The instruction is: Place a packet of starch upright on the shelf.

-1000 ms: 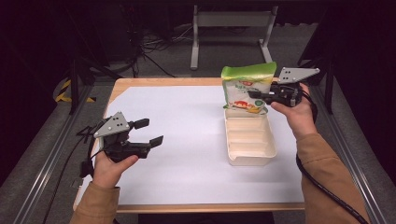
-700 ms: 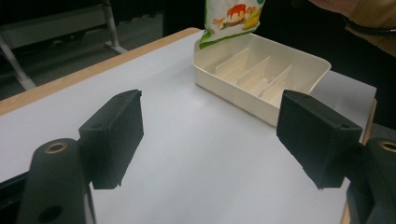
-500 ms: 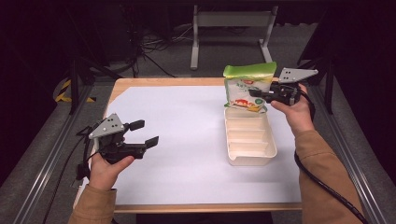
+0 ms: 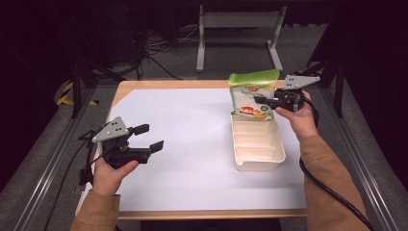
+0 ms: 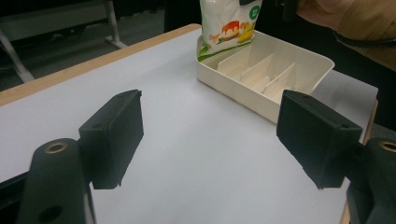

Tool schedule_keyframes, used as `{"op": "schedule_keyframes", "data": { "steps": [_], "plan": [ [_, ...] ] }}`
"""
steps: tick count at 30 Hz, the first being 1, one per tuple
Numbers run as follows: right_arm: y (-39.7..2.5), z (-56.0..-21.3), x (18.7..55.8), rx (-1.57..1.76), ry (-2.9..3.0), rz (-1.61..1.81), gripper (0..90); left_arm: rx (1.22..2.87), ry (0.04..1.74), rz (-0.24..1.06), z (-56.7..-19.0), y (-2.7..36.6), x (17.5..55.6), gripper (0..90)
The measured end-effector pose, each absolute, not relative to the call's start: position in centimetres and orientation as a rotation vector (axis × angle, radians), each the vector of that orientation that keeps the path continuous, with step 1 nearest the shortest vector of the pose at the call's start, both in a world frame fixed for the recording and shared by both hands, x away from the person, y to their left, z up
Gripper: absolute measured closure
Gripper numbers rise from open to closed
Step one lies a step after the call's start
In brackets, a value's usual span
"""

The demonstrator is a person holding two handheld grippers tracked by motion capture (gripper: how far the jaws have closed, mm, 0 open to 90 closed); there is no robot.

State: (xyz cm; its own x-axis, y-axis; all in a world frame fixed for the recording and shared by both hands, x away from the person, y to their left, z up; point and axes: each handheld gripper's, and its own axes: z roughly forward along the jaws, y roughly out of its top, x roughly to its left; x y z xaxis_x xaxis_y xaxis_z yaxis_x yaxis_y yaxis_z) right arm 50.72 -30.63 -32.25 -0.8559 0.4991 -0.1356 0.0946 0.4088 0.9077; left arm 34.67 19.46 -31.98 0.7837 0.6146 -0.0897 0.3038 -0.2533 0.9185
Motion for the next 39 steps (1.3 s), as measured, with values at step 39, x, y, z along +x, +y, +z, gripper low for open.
{"op": "schedule_keyframes", "data": {
  "steps": [39],
  "plan": [
    [-29.8,-35.5,52.1,0.59,2.323,1.418,75.1,1.864,0.714,0.325,-32.4,19.5,34.9,23.8]
  ]
}}
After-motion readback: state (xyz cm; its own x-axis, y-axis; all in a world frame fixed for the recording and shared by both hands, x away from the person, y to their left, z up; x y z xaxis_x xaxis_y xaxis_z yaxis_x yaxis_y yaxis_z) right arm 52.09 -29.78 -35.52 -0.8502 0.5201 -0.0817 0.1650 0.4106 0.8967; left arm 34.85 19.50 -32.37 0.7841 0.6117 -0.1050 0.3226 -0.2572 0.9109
